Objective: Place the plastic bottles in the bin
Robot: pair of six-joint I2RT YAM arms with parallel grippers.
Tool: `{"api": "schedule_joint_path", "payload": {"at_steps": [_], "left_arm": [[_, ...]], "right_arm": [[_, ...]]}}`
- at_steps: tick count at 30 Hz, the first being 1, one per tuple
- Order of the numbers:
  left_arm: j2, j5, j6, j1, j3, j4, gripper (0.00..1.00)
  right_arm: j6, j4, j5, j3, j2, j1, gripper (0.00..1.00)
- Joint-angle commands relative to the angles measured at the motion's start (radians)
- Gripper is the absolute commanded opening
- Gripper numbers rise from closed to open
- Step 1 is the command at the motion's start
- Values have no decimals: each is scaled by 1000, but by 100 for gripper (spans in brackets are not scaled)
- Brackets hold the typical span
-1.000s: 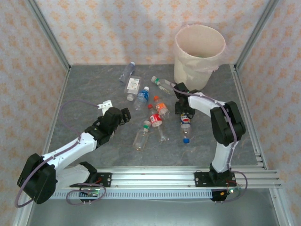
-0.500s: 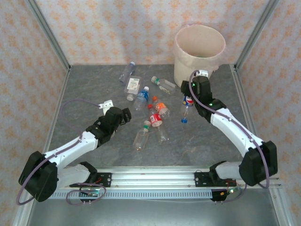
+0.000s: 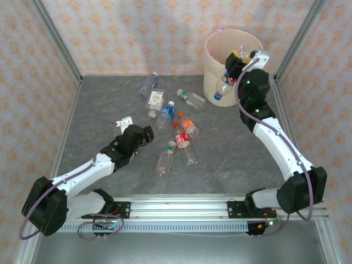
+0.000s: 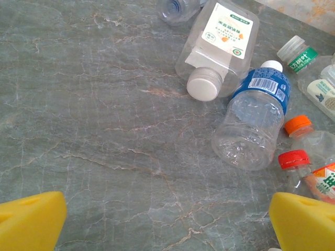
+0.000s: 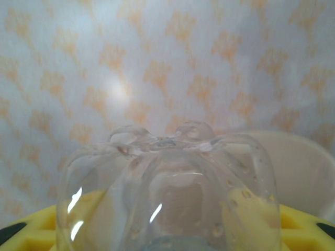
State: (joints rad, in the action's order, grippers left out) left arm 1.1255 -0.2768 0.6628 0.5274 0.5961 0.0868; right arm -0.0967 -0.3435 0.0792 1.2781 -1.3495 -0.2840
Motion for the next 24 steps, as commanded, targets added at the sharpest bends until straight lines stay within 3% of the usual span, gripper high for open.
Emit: {"api": "schedule_joint_path", "payload": {"at_steps": [1, 11, 16, 24], "left_arm": [[-29, -28, 27, -12, 10, 11, 100], [-80, -59, 43, -12, -17, 22, 100], [-107, -75, 51, -12, -31, 25, 100], [-118, -99, 58, -12, -43, 30, 100]], "right_arm": [[55, -123, -2, 101, -47, 17, 42], [155, -130, 33, 373, -252, 97, 41], [180, -20, 49, 596, -391, 146, 41], [303, 59, -39, 794, -566, 166, 40]]}}
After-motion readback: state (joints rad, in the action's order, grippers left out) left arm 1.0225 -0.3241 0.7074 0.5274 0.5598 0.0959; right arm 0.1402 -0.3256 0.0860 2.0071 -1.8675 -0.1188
